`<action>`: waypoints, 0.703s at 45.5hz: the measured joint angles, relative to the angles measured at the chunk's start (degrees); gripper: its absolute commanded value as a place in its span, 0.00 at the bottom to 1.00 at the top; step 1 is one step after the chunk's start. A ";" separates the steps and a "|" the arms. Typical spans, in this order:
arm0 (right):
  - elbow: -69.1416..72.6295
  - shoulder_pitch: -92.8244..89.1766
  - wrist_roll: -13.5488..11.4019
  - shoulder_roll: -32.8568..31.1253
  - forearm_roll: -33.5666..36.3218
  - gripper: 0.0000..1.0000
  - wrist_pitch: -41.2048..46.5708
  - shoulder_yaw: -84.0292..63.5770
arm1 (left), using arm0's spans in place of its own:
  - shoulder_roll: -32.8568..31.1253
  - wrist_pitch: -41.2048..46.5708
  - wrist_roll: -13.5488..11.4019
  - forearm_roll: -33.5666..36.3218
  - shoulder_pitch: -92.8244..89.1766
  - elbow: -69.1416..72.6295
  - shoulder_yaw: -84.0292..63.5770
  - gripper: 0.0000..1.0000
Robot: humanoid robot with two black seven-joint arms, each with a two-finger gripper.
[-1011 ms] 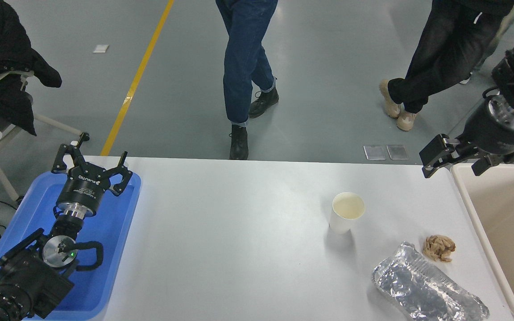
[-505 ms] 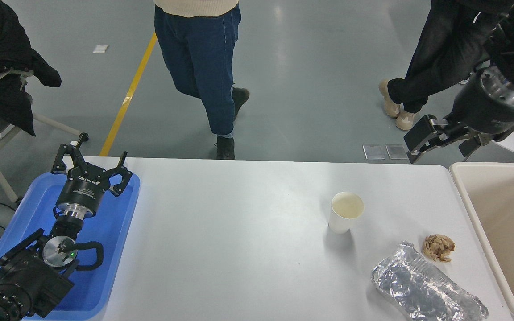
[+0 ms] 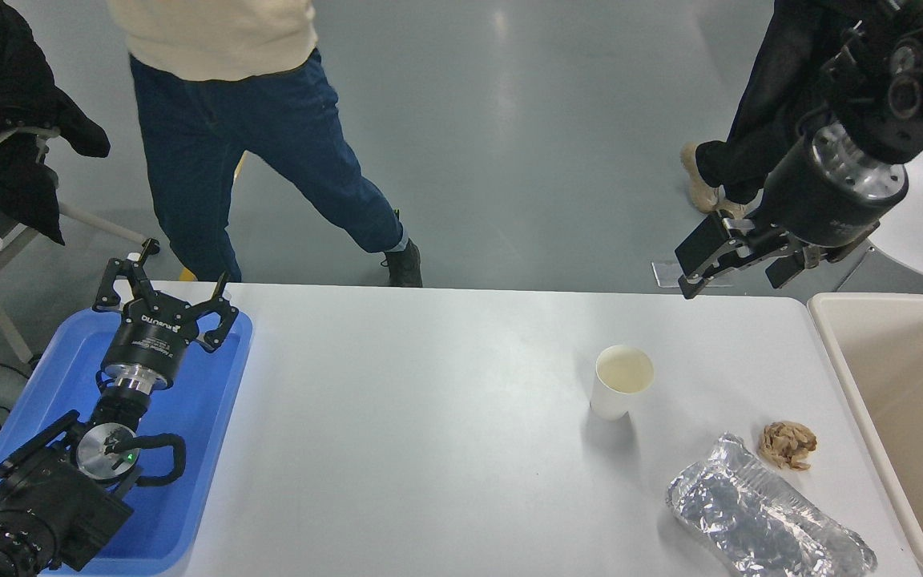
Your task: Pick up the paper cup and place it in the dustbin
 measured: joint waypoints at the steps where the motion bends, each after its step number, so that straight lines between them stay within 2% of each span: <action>1: -0.11 -0.63 0.01 0.15 0.45 1.00 -0.82 0.08 | 0.00 0.00 0.00 0.01 0.00 0.00 0.01 1.00; 11: -1.63 -7.05 -0.22 1.75 4.12 1.00 -9.63 0.21 | -0.02 0.00 0.04 0.04 -0.01 -0.05 0.02 1.00; 32: -11.38 -24.05 -0.98 5.60 12.70 1.00 -15.61 -0.04 | -0.03 0.00 0.07 0.07 -0.02 -0.07 0.00 1.00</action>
